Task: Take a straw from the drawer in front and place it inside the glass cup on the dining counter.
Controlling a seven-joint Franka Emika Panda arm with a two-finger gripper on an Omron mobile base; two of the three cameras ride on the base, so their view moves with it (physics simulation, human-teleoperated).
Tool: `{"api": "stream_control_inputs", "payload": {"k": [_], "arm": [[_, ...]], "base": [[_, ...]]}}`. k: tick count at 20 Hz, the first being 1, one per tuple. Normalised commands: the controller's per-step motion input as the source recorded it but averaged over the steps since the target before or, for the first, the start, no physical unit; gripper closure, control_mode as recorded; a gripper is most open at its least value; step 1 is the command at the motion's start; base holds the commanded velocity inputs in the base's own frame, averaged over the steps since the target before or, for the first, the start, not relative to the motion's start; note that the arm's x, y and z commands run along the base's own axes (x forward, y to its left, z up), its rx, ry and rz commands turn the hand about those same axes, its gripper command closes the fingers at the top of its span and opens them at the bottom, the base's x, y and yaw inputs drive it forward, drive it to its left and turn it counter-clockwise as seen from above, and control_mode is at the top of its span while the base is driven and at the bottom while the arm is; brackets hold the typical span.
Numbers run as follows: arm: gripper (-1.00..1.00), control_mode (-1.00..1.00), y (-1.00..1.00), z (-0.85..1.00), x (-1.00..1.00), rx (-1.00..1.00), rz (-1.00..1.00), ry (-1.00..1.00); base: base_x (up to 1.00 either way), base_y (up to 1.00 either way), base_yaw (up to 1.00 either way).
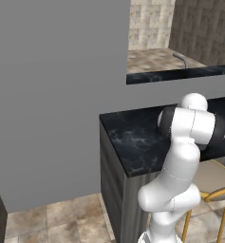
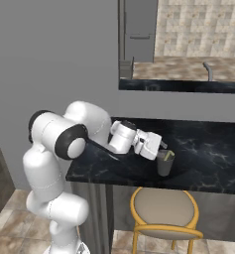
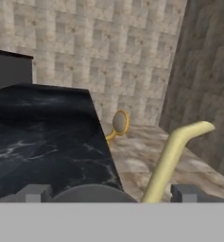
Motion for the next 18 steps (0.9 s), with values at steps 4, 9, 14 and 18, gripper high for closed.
{"api": "stream_control_inputs", "payload": {"k": [4,9,14,18], "arm": [[-1.0,-1.0,0.16,0.71,-0.01,0.0,0.03,-0.05],[-1.0,-1.0,0.34,0.93,-0.15,0.0,0.03,-0.04],[-1.0,-1.0,0.64,0.85,-0.33,0.1,0.04,0.03],[-1.0,-1.0,0.71,0.74,-0.37,0.25,0.05,0.12]], "base": [[0.0,0.0,0.0],[0.0,0.0,0.0],[0.0,0.0,0.0],[0.0,0.0,0.0]]}}
